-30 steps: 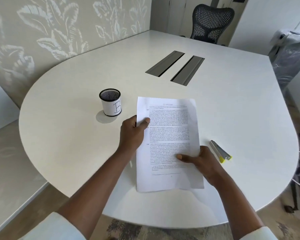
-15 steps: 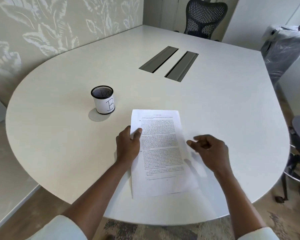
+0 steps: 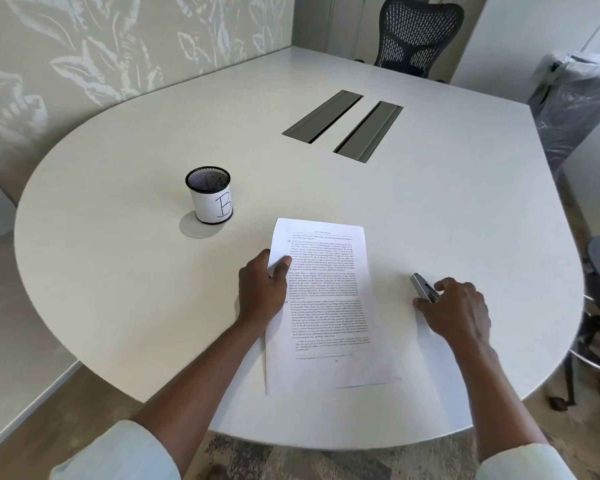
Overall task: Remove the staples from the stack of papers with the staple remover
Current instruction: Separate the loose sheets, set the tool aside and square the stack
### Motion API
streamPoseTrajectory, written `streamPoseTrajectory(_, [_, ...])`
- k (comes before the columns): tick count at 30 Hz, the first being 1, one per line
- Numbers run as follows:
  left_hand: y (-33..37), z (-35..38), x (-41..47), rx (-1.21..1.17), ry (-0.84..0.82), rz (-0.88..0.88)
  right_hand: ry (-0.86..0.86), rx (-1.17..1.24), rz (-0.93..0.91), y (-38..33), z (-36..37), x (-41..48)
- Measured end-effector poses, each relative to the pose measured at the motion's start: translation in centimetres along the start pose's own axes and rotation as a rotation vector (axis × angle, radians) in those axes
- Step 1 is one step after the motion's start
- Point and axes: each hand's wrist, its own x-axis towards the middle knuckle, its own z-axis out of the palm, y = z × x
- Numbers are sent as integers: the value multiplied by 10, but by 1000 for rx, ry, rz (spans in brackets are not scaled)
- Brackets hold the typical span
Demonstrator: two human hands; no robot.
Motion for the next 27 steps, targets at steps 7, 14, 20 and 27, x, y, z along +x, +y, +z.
streamPoseTrajectory(7, [-4,2,0,-6,10,12,-58,347,58,-12,-1,10])
streamPoseTrajectory(14, [-6,6,-1,14,17,50,-400,1387,-267,-64,-10,12])
streamPoseTrajectory(20, [-9,9,0,34,25,69,-430,1378,-581,-140,-18,14])
streamPoseTrajectory(27, [-11,10,0,8,66,101,-493,1198,-730,-194,-7,15])
